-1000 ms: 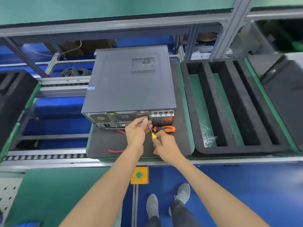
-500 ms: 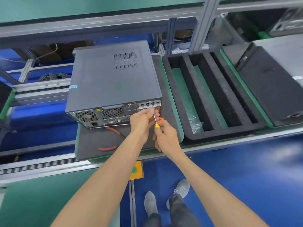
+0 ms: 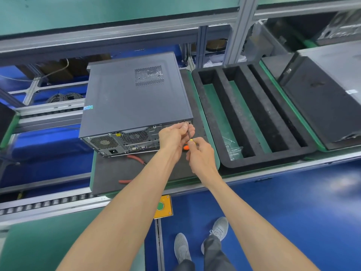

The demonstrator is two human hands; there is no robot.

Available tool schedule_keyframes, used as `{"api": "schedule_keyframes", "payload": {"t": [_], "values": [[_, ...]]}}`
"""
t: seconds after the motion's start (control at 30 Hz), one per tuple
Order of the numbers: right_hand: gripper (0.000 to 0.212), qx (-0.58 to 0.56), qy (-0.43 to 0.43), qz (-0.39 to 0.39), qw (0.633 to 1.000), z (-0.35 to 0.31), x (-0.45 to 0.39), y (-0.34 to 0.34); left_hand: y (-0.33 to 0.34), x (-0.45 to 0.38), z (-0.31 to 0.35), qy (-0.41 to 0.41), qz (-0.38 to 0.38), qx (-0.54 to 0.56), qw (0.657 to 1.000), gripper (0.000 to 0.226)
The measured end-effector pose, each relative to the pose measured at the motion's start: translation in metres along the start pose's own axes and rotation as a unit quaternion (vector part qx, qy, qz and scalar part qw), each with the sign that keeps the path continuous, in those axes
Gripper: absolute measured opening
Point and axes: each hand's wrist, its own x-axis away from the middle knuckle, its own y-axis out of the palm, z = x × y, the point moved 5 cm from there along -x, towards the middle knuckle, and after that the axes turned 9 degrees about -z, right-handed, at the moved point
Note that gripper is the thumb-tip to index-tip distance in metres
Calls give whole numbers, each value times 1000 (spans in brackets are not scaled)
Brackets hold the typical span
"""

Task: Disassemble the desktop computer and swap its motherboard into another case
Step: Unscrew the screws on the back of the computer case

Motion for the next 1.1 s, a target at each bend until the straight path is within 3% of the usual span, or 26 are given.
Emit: {"api": "schedule_keyframes", "payload": {"t": [0.17, 0.23, 0.33, 0.43, 0.5, 0.57, 0.6, 0.67, 0.73, 0.8, 0.9, 1.1], "values": [[22, -6, 16, -4, 1000, -3, 1, 0, -1, 0, 0, -2, -1, 5, 1000, 13], [26, -106, 47, -32, 993, -2, 1, 4, -2, 1, 1, -7, 1, 3, 1000, 12], [33, -370, 83, -113, 918, -4, 4, 10, -3, 2, 1, -23, -2, 7, 1000, 13], [35, -472, 111, -155, 861, -6, 7, 15, -5, 0, 1, -28, -2, -11, 1000, 32], [35, -412, 113, -119, 896, -6, 6, 15, -4, 0, 1, -31, -8, -12, 999, 31], [32, -213, 73, -28, 974, -11, 6, 8, -4, 0, 2, -37, -3, -3, 999, 18], [30, -89, 37, 18, 995, -15, 6, 5, -4, 0, 2, -40, 2, 1, 999, 14], [24, 116, -18, 74, 990, -22, 9, 4, -4, 0, 2, -45, 8, 9, 999, 12], [14, 190, -32, 107, 975, -24, 12, 4, -2, 0, 1, -48, 7, 23, 999, 11], [21, 131, -10, 121, 984, -20, 12, 5, -1, -2, 1, -52, 8, 28, 998, 11], [43, -67, 101, 108, 987, -11, 11, 9, -2, -6, -1, -55, 12, 11, 998, 16], [39, -74, 75, 114, 988, -11, 15, 10, -4, -10, -1, -61, 15, 18, 998, 10]]}}
